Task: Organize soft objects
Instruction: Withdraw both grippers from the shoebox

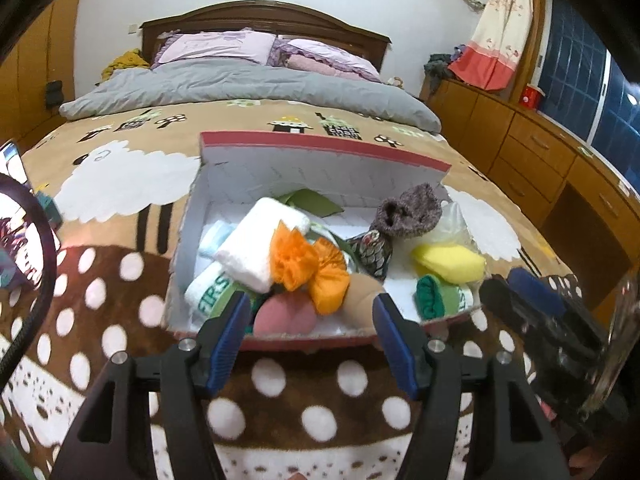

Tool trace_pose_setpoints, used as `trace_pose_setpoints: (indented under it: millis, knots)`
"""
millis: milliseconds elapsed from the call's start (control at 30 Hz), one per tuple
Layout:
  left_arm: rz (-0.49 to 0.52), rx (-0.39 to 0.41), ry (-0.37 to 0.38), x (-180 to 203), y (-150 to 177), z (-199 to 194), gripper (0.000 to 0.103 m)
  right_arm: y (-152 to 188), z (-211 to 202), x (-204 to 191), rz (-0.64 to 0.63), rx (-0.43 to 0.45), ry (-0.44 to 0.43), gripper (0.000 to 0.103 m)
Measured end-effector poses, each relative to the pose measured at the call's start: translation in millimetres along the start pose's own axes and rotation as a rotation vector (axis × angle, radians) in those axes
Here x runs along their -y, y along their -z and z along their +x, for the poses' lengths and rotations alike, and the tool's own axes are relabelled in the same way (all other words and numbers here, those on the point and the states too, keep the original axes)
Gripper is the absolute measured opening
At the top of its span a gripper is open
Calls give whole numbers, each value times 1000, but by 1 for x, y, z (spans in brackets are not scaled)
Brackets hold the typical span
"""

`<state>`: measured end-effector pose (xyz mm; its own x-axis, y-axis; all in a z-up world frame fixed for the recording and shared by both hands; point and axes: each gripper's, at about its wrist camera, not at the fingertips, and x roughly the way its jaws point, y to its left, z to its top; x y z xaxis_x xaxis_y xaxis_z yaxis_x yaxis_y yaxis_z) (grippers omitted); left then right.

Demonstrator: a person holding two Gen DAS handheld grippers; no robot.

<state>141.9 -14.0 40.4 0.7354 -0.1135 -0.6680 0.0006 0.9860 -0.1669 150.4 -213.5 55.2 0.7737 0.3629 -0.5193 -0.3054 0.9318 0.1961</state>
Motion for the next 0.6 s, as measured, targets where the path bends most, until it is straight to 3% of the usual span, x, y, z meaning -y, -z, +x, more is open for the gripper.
trace_pose_setpoints:
  millis: [300,600]
  knots:
    - [25,-14,-21,-3,28,-14,67,34,-11,-13,-7,-47,28,60]
    - [15,-4,-102,-11,56,-18,67,66,-12,-24,14,-83,48,60]
